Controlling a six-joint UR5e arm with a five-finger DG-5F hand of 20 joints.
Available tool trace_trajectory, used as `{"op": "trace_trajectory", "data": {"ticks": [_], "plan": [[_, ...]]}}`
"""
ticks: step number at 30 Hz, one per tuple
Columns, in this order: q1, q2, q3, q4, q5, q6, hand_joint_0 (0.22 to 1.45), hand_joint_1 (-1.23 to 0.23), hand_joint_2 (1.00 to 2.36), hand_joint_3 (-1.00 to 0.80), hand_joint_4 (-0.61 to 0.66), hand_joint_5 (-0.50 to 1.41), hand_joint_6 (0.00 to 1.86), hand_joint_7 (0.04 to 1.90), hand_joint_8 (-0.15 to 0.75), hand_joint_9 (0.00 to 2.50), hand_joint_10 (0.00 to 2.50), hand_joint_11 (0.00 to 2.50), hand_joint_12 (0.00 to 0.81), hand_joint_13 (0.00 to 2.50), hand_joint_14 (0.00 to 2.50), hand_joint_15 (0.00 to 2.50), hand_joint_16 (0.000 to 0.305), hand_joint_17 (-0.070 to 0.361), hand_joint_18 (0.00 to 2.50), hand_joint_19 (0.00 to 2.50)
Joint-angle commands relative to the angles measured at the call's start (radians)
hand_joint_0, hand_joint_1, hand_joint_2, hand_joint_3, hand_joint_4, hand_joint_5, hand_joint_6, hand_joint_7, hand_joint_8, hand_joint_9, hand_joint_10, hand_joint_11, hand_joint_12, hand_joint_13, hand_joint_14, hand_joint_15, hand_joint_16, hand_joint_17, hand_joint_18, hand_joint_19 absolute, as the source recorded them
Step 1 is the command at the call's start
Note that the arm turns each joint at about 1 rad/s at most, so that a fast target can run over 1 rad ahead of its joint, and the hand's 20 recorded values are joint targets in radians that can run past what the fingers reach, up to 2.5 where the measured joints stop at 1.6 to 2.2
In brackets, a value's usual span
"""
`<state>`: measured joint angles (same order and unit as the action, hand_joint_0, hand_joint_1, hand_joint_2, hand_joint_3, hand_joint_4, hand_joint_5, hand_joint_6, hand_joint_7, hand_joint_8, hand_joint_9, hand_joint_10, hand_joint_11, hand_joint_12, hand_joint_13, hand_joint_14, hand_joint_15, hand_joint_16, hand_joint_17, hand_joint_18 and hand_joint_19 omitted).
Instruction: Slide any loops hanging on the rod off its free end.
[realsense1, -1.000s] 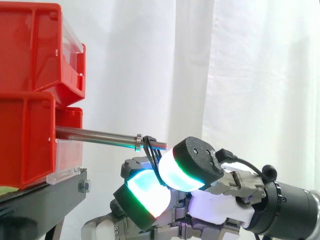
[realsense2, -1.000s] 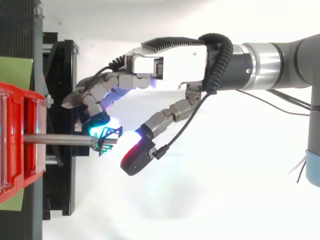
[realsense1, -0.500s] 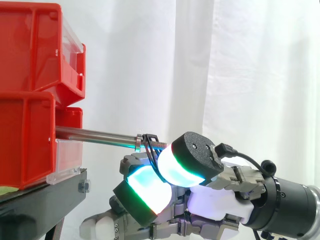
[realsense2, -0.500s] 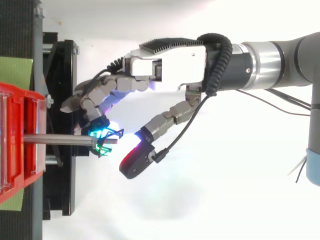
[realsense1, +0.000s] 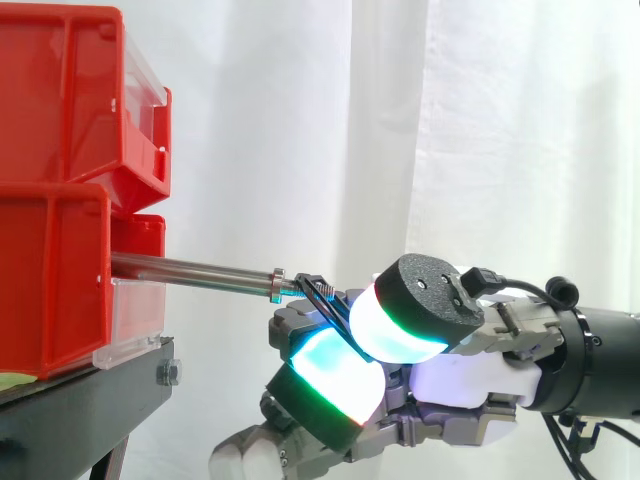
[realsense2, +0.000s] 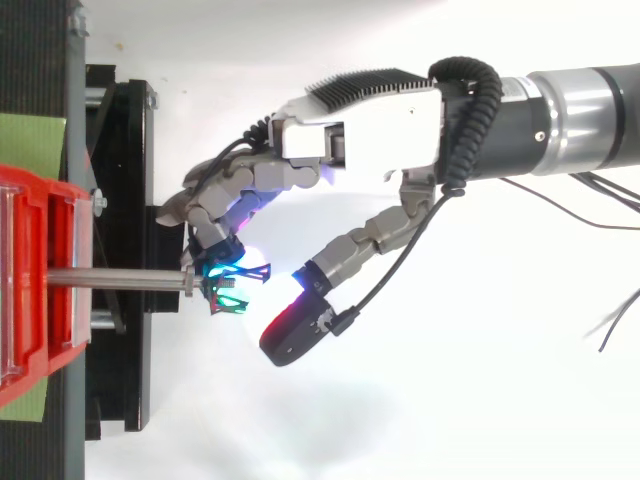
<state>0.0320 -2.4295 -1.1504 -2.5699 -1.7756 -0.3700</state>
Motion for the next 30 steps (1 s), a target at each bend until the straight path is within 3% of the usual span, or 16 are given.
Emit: {"op": "trace_trajectory", "data": {"ticks": [1, 5, 8, 10, 18, 30], "plan": [[-0.001, 0.026, -0.014, -0.049, 0.002, -0.009, 0.58, -0.69, 1.03, -0.07, 0.02, -0.19, 0.84, 1.36, 0.267, 0.7, 0.0, 0.15, 0.284, 0.46, 0.0, 0.0, 0.035, 0.078, 0.33, 0.0], [0.003, 0.059, -0.051, -0.072, 0.022, -0.01, 0.59, -0.71, 1.03, -0.09, 0.02, -0.2, 0.84, 1.33, 0.262, 0.69, 0.0, 0.15, 0.283, 0.46, 0.0, 0.0, 0.035, 0.078, 0.33, 0.0], [0.011, 0.121, -0.115, -0.073, 0.102, -0.01, 0.6, -0.73, 1.03, -0.11, 0.02, -0.2, 0.84, 1.33, 0.258, 0.69, 0.0, 0.15, 0.283, 0.46, 0.0, 0.0, 0.035, 0.078, 0.34, 0.0], [0.016, 0.15, -0.144, -0.076, 0.134, -0.009, 0.6, -0.75, 1.03, -0.13, 0.02, -0.2, 0.84, 1.31, 0.255, 0.68, 0.01, 0.15, 0.283, 0.46, 0.0, 0.0, 0.035, 0.078, 0.33, 0.0], [0.022, 0.171, -0.155, -0.162, 0.156, 0.026, 0.62, -0.78, 1.02, -0.2, 0.02, -0.21, 0.83, 1.3, 0.248, 0.68, 0.0, 0.14, 0.281, 0.46, 0.0, 0.0, 0.035, 0.078, 0.33, 0.0], [0.034, 0.178, -0.153, -0.17, 0.189, 0.085, 0.69, -0.85, 1.01, -0.41, 0.04, -0.21, 0.83, 1.27, 0.243, 0.68, 0.0, 0.14, 0.274, 0.46, 0.0, 0.0, 0.035, 0.078, 0.36, 0.0]]}}
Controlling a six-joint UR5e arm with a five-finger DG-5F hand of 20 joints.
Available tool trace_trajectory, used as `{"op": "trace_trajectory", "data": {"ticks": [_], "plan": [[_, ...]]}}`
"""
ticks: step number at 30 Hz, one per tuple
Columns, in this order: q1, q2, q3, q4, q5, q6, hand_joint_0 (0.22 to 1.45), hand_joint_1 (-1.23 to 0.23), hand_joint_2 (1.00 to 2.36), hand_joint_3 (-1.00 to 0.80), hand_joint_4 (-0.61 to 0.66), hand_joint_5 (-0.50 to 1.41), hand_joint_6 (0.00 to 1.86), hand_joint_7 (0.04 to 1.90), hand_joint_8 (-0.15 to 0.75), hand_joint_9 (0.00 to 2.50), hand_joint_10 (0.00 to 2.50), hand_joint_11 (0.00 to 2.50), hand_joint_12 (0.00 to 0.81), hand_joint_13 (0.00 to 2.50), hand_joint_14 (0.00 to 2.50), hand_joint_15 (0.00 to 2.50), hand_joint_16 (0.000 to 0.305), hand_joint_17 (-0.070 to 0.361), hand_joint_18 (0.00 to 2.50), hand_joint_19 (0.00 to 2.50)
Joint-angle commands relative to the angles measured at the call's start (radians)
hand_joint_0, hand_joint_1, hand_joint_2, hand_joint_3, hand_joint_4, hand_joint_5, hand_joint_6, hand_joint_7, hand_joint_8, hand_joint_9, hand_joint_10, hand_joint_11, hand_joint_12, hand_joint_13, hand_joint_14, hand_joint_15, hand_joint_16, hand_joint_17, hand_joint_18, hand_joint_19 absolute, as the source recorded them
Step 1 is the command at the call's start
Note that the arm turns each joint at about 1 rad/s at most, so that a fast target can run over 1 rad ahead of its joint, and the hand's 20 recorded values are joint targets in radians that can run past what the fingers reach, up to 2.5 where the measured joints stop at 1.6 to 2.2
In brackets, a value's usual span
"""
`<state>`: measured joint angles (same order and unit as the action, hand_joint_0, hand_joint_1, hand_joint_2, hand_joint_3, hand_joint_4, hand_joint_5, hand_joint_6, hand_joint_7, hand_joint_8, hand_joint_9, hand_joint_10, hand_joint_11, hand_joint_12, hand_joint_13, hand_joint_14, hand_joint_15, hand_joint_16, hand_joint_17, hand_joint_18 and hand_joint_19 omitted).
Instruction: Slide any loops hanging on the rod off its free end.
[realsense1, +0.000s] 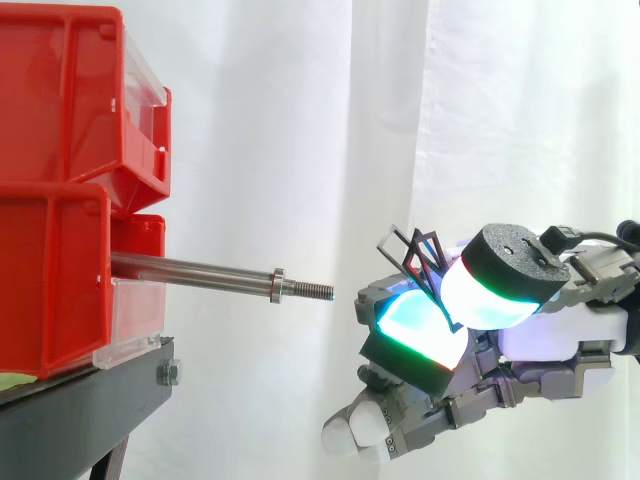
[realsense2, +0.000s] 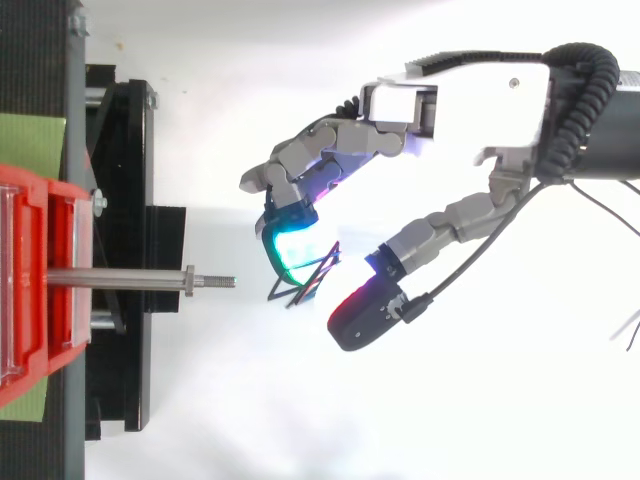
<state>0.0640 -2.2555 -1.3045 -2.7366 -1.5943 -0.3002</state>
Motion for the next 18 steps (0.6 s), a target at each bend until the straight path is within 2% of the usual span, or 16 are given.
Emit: {"op": "trace_trajectory", "data": {"ticks": [1, 8, 10, 18], "plan": [[0.003, 0.004, 0.001, -0.008, 0.014, 0.023, 0.7, -0.85, 1.01, -0.43, 0.04, -0.21, 0.83, 1.25, 0.241, 0.68, 0.0, 0.14, 0.272, 0.47, 0.0, 0.0, 0.035, 0.078, 0.36, 0.0], [0.011, 0.007, 0.001, -0.035, 0.059, 0.108, 0.71, -0.85, 1.0, -0.5, 0.05, -0.21, 0.82, 1.24, 0.238, 0.68, 0.0, 0.13, 0.27, 0.48, 0.0, 0.0, 0.034, 0.076, 0.37, 0.0], [0.014, 0.007, 0.001, -0.035, 0.083, 0.147, 0.71, -0.85, 1.0, -0.5, 0.05, -0.21, 0.82, 1.23, 0.235, 0.68, 0.01, 0.13, 0.27, 0.48, 0.0, 0.0, 0.034, 0.076, 0.37, 0.0], [0.026, 0.007, 0.001, -0.038, 0.108, 0.173, 0.67, -0.87, 1.0, -0.5, 0.08, -0.2, 0.81, 1.27, 0.236, 0.69, 0.0, 0.14, 0.268, 0.48, 0.0, 0.0, 0.034, 0.076, 0.37, 0.0]]}}
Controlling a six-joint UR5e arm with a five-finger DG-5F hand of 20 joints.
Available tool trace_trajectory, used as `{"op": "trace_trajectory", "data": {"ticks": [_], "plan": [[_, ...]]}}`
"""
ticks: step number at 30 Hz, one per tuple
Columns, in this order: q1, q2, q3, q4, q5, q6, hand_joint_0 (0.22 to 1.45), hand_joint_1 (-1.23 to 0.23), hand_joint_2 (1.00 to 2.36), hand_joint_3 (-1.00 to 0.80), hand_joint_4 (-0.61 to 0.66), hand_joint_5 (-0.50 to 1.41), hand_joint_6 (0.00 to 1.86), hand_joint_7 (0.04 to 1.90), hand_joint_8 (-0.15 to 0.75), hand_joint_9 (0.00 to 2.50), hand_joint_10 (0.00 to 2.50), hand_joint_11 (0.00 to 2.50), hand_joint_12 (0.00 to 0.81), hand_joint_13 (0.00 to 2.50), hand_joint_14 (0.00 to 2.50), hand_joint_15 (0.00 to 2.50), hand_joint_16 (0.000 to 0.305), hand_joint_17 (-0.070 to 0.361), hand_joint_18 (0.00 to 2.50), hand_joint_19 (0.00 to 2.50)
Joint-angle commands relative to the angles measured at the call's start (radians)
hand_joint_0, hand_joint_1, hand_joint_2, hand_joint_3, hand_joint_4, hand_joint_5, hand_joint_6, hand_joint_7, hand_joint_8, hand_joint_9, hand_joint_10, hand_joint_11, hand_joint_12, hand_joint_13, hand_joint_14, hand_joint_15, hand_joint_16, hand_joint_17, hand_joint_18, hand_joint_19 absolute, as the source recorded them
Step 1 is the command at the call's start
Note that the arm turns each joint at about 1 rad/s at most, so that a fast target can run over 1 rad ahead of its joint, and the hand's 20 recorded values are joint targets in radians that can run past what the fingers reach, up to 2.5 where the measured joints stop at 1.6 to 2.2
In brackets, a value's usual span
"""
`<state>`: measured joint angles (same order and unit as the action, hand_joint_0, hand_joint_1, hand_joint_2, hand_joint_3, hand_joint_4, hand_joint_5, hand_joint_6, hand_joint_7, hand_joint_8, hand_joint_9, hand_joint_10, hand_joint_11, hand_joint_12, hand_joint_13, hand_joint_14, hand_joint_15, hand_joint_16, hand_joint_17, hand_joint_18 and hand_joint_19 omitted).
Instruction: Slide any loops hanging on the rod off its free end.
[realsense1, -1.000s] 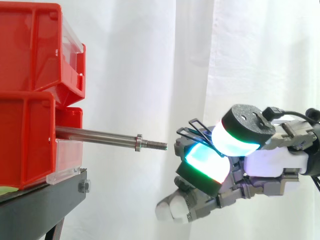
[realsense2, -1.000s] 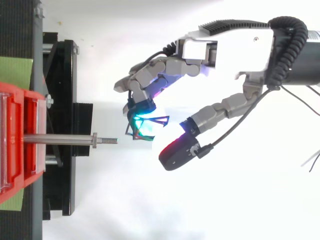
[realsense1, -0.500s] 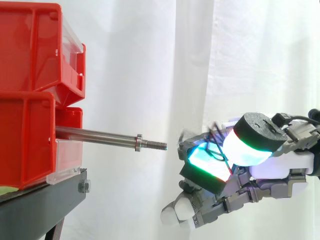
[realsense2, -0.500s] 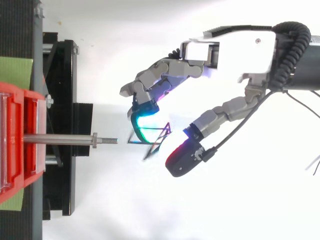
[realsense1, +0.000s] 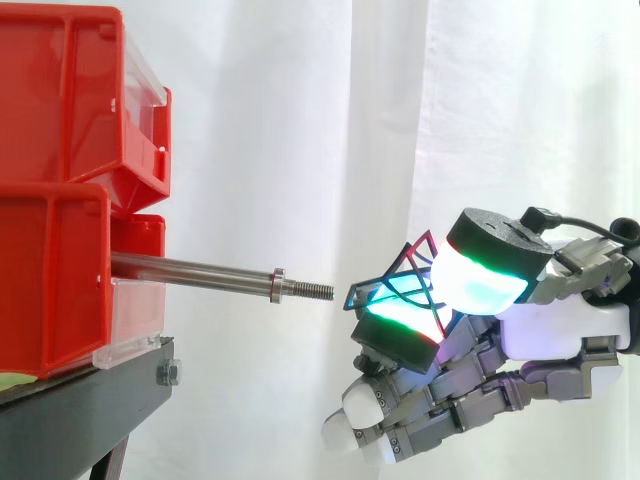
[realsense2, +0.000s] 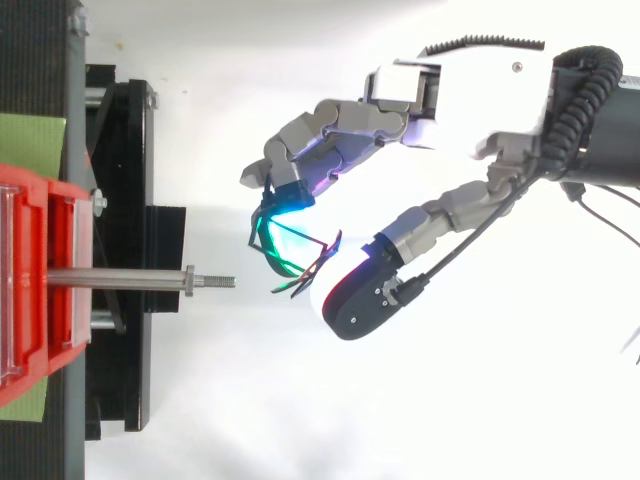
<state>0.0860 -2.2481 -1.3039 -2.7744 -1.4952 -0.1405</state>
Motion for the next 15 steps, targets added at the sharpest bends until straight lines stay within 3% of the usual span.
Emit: {"op": "trace_trajectory", "data": {"ticks": [1, 15], "plan": [[0.006, -0.001, 0.0, -0.001, 0.01, 0.015, 0.67, -0.86, 1.0, -0.5, 0.08, -0.2, 0.81, 1.27, 0.239, 0.69, 0.0, 0.15, 0.268, 0.48, 0.0, 0.0, 0.034, 0.076, 0.37, 0.0], [0.017, 0.001, 0.0, 0.001, 0.015, 0.035, 0.59, -0.59, 1.0, -0.5, 0.09, -0.13, 0.7, 1.34, 0.249, 0.72, 0.0, 0.13, 0.271, 0.47, 0.0, 0.0, 0.035, 0.078, 0.35, 0.0]]}}
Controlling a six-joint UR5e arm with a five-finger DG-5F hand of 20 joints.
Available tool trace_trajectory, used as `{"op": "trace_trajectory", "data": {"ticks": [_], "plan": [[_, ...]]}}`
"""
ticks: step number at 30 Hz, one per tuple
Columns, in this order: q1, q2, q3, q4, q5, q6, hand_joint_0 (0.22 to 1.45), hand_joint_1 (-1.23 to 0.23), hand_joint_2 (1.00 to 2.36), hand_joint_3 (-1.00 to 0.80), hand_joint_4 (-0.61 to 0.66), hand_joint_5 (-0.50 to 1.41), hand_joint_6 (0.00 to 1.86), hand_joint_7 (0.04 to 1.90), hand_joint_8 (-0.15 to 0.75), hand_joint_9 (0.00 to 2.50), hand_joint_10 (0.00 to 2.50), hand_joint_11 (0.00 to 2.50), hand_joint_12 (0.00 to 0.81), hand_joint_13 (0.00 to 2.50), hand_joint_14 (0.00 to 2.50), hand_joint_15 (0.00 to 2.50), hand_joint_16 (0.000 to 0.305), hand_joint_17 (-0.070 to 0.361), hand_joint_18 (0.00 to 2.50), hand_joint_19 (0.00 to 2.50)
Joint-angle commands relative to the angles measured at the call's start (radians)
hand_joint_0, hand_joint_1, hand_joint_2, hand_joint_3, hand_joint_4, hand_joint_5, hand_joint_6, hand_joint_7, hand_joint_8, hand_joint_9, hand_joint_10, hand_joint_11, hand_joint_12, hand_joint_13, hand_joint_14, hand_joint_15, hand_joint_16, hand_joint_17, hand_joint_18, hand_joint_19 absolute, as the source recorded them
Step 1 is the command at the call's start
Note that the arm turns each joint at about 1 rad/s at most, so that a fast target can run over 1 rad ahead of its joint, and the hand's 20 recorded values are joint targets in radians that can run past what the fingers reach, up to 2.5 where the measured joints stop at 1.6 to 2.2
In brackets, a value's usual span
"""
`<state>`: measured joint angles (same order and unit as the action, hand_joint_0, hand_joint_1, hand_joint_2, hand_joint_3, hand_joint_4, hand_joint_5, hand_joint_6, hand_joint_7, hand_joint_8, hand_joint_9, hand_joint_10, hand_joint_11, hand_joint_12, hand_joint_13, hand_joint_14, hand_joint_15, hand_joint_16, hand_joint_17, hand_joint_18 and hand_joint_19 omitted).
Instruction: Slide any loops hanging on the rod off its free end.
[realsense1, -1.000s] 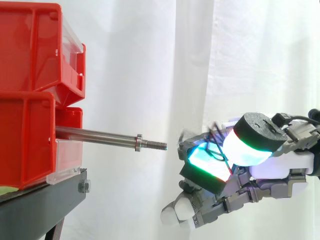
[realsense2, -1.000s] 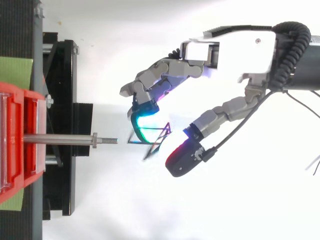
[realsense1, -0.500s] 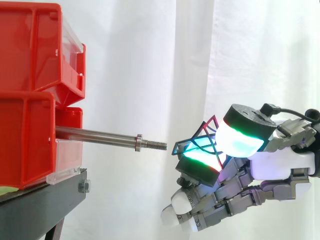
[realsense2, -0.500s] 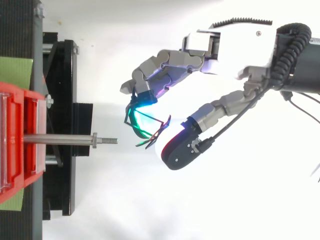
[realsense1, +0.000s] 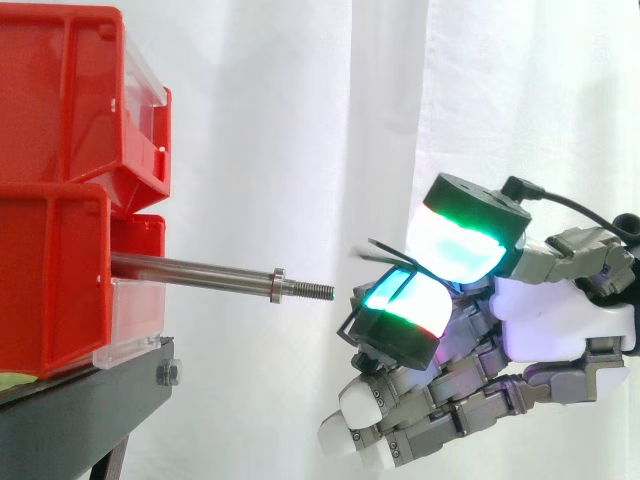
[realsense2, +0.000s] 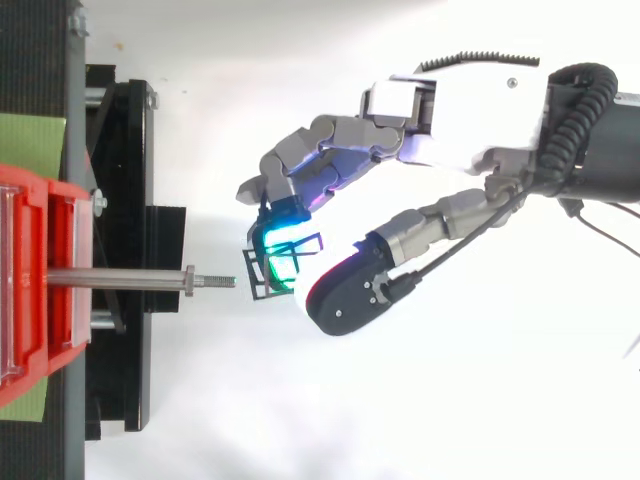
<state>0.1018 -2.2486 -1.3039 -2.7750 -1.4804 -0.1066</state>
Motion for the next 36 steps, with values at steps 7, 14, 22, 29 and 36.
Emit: {"op": "trace_trajectory", "data": {"ticks": [7, 14, 22, 29, 36], "plan": [[0.002, 0.0, -0.002, 0.0, 0.0, 0.004, 0.6, -0.68, 1.02, -0.33, 0.1, -0.17, 0.79, 1.35, 0.254, 0.7, 0.01, 0.15, 0.273, 0.48, 0.0, 0.0, 0.035, 0.08, 0.35, 0.0], [0.004, 0.0, 0.0, 0.002, 0.0, 0.004, 0.65, -0.84, 1.01, -0.35, 0.12, -0.21, 0.83, 1.29, 0.244, 0.65, 0.0, 0.14, 0.274, 0.46, 0.0, 0.0, 0.036, 0.082, 0.35, 0.0], [0.004, 0.0, 0.0, 0.0, 0.0, 0.007, 0.65, -0.82, 1.0, -0.5, 0.14, -0.21, 0.82, 1.25, 0.245, 0.67, 0.0, 0.15, 0.27, 0.47, 0.0, 0.0, 0.037, 0.083, 0.38, 0.0], [0.004, 0.0, 0.0, 0.0, 0.0, 0.016, 0.6, -0.7, 1.0, -0.5, 0.14, -0.19, 0.81, 1.29, 0.247, 0.69, 0.0, 0.15, 0.272, 0.48, 0.0, 0.0, 0.037, 0.083, 0.38, 0.0], [0.004, 0.0, 0.0, 0.0, 0.0, 0.021, 0.58, -0.69, 1.01, -0.34, 0.1, -0.18, 0.84, 1.36, 0.26, 0.69, 0.01, 0.14, 0.274, 0.48, 0.0, 0.0, 0.038, 0.086, 0.37, 0.0]]}}
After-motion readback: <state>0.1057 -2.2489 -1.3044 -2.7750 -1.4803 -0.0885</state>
